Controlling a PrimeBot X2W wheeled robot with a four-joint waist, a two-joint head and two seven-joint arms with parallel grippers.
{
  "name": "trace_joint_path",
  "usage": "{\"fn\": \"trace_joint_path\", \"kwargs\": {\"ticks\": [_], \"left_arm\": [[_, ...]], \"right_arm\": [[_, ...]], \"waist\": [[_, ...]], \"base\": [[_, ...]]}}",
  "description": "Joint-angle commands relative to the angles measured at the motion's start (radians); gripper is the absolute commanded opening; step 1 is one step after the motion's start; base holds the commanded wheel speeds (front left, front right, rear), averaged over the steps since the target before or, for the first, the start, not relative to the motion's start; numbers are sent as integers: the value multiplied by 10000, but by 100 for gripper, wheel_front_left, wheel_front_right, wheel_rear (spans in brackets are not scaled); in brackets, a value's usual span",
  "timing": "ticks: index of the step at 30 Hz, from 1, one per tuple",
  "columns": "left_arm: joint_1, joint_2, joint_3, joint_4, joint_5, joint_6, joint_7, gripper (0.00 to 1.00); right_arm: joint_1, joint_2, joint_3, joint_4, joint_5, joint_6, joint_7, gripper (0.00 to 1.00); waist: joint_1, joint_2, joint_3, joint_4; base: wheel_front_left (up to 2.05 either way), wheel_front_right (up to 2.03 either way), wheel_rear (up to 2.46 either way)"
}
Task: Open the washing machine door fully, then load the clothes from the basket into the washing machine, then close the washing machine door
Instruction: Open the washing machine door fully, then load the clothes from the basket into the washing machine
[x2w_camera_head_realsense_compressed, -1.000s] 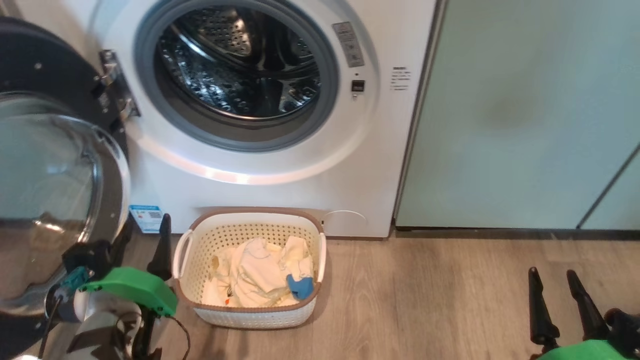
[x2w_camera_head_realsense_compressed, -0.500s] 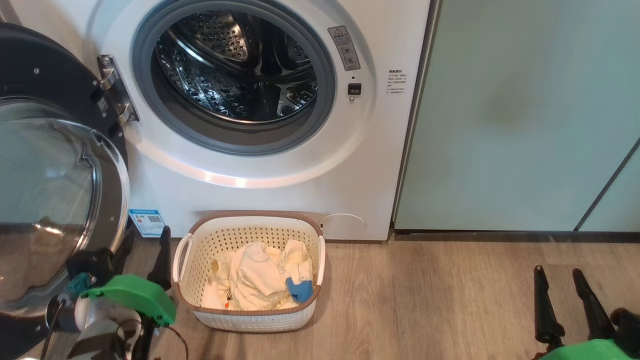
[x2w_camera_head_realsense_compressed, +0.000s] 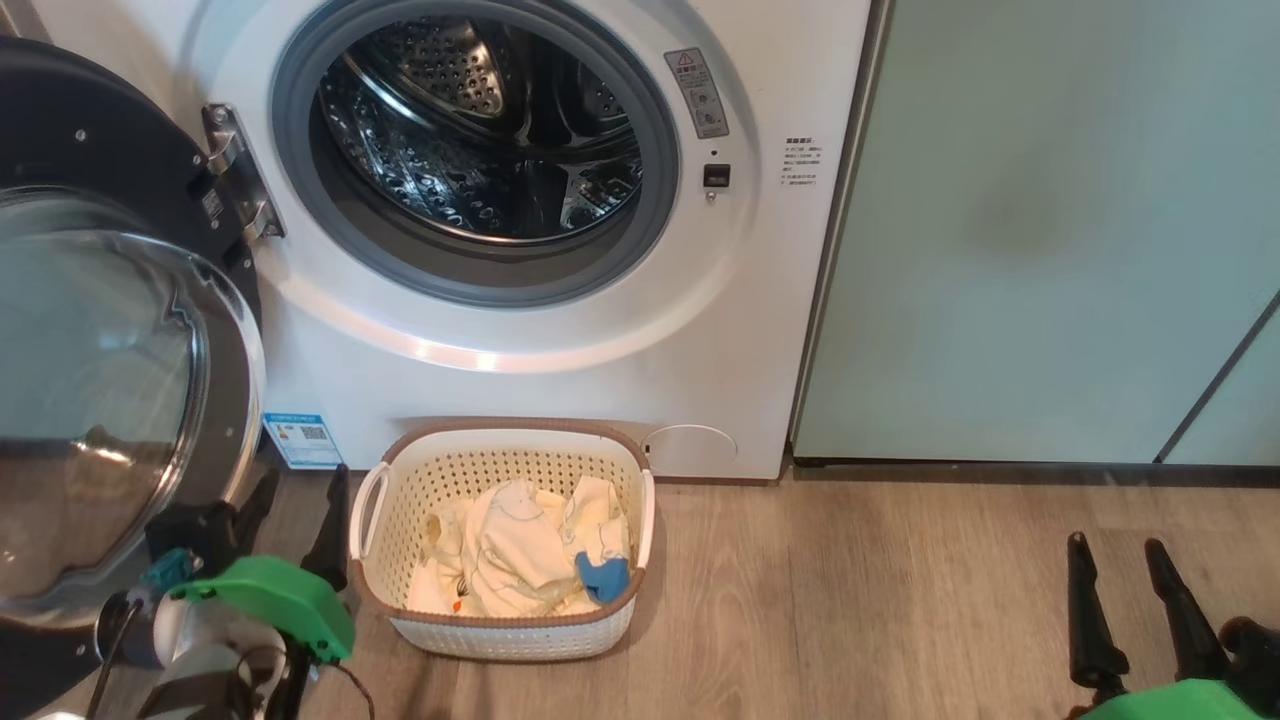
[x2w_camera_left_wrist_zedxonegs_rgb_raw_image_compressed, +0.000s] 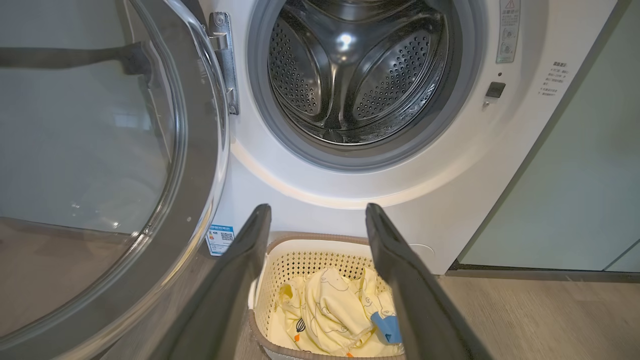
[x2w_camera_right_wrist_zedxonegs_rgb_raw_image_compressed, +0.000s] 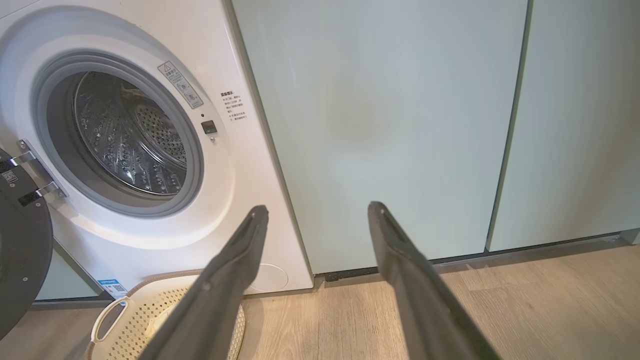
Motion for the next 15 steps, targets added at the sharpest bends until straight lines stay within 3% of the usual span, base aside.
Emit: {"fn": "trace_joint_path", "kwargs": {"ticks": [1,8,15], "left_arm": [[-604,359,314,-260,54,-9,-63,100],[-671,425,43,-208,-139,-9,-63,100],[-742,546,-234,-173,-412,-9,-63,100]], "right_arm": [[-260,-154,172,-282,-78,-27,-97,100],[-265,-135,218,-221,-48,-27,-97,100],[-273,-110,199,-179,-34,-27,-97,100]], "waist": [[0,-1,-3,-10],[0,-1,32,-2],[0,-1,98,2]], "base": [[0,0,0],[45,-44,-1],[140,-140,0]]}}
